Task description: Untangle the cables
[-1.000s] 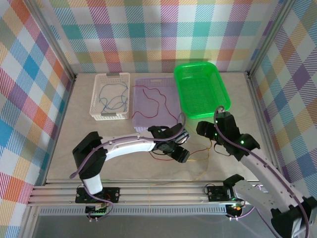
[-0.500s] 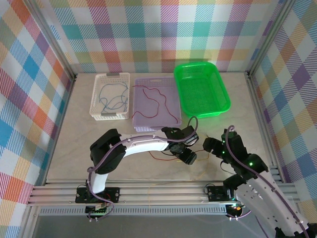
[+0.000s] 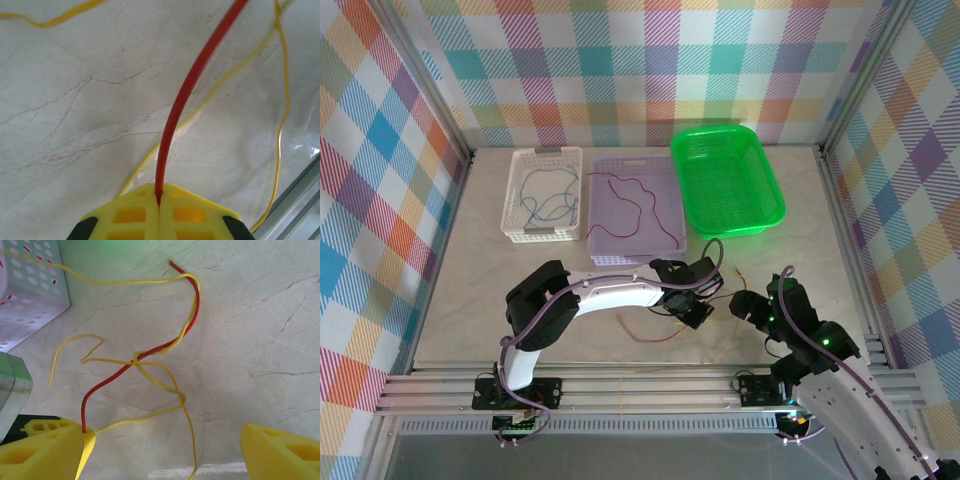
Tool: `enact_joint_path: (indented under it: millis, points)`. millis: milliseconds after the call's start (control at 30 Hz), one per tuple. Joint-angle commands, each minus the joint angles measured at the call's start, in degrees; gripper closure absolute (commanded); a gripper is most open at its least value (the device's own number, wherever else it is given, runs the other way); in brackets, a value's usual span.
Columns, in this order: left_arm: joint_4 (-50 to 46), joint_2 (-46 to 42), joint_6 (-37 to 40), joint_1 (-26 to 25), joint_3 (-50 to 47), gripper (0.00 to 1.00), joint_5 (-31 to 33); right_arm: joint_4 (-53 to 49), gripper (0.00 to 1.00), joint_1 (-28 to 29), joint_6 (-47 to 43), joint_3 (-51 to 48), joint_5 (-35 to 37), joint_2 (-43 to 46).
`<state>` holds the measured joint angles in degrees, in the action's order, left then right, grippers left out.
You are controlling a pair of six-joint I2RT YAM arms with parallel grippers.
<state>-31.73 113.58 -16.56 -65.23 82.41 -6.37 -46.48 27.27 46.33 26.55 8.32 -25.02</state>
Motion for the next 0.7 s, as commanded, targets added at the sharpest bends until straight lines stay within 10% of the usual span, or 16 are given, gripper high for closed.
enact_joint_path:
  millis: [0,667]
  points:
    - [0.97,-1.31,0.47,-0.51,-0.13,1.0,0.48,0.76,0.2,-0.2,0.59,-1.4,-1.73,0.01]
    - [4.87,-16.27,-5.03,1.07,-4.79,1.0,-7.52,21.6,0.58,-0.2,-3.78,-6.25,-4.69,-13.06]
